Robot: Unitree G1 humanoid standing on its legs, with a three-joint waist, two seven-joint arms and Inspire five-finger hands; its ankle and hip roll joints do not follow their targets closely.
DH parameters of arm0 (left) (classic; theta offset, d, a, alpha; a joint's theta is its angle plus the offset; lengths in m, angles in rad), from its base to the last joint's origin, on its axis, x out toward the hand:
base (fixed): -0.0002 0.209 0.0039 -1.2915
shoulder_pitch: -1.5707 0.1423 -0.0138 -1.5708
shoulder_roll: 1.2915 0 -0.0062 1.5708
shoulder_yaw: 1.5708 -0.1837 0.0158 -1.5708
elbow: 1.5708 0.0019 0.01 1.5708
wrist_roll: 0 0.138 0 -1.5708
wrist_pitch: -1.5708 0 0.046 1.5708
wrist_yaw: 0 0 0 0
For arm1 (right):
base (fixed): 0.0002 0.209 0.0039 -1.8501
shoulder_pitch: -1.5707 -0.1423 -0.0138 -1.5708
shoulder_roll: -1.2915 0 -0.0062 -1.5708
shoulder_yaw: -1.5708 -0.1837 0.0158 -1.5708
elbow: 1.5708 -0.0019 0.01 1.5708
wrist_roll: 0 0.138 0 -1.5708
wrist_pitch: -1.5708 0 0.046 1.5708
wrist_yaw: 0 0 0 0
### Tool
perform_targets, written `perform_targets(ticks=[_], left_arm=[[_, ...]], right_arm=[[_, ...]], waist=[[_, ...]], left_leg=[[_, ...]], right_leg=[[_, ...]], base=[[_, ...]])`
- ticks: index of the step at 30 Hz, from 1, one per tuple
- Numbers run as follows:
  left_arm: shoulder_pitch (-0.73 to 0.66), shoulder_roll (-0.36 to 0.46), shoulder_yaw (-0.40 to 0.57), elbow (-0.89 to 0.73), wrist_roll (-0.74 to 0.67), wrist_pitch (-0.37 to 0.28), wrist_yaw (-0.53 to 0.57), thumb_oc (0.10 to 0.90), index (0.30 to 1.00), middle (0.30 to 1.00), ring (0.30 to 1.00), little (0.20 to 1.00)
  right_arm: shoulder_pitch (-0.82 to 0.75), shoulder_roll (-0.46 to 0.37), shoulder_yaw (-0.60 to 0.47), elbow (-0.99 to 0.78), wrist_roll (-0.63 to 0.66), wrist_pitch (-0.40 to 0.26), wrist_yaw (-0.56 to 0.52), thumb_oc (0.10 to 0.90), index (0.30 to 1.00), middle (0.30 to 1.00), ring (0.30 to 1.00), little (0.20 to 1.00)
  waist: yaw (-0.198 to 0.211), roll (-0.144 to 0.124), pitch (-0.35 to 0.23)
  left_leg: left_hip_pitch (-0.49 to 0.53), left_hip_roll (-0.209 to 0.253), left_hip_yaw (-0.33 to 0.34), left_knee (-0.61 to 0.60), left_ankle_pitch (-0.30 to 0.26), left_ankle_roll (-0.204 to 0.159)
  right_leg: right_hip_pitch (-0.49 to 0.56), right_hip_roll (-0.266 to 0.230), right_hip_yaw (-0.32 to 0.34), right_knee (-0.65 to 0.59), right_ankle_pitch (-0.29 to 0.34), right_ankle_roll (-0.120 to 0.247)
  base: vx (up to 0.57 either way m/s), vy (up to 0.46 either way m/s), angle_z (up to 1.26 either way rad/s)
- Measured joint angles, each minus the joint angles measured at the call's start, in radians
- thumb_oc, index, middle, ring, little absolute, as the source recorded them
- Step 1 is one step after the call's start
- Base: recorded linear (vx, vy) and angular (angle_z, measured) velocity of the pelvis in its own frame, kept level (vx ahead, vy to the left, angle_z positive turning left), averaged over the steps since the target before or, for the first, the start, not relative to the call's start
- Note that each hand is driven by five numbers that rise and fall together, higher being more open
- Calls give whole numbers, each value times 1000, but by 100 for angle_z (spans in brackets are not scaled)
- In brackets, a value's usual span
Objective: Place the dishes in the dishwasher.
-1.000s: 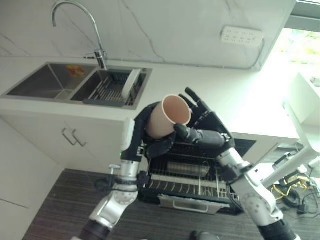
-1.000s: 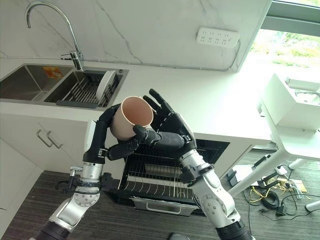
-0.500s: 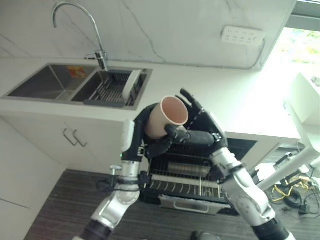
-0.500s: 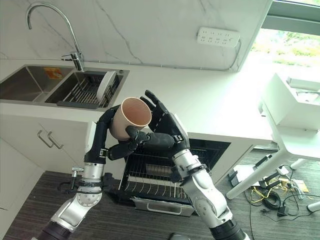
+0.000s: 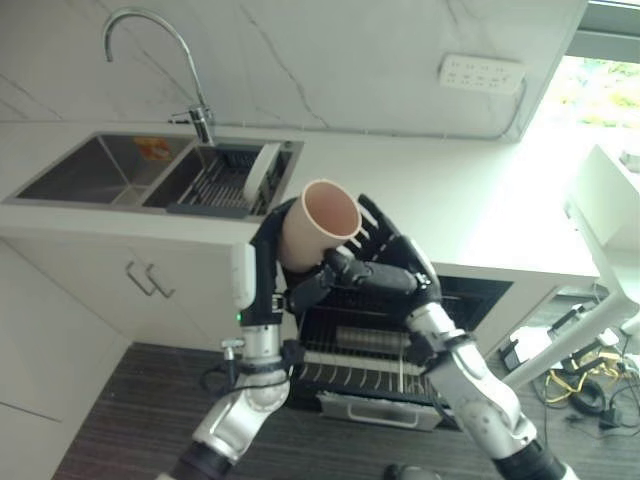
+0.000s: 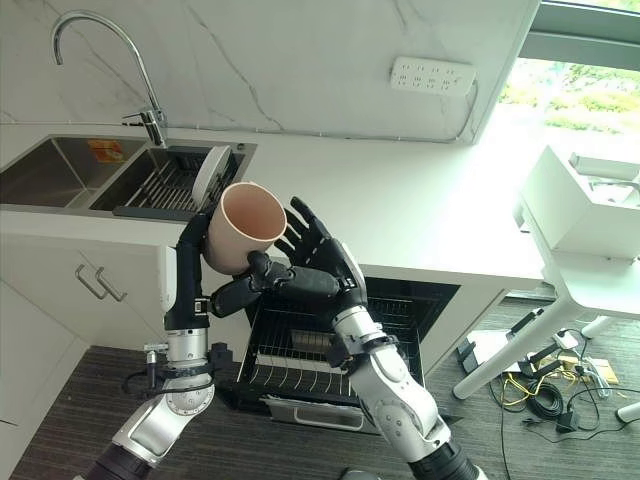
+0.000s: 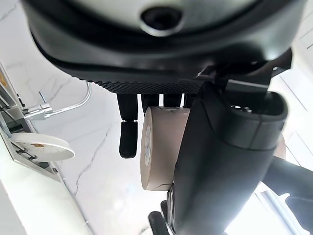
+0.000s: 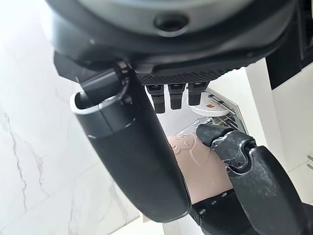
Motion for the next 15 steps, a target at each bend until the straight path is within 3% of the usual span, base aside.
perform_targets(ticks=[5, 15], left_arm=[[-22, -8, -9, 19, -3, 6, 22, 400, 300, 300, 300, 300], [-39, -8, -21, 22, -11, 10, 17, 400, 300, 300, 300, 300]], right_arm=[[-15, 6, 32, 1, 46, -19, -55, 800, 900, 900, 900, 900], [-29, 9, 35, 3, 39, -38, -65, 800, 900, 900, 900, 900]], waist=[[3, 0, 0], [9, -1, 0]], left_leg=[[0, 0, 0, 1, 0, 0], [2, 1, -1, 1, 0, 0]], right_leg=[[0, 1, 0, 0, 0, 0], [4, 2, -1, -2, 0, 0]], base=[[6, -2, 0], [0, 0, 0]])
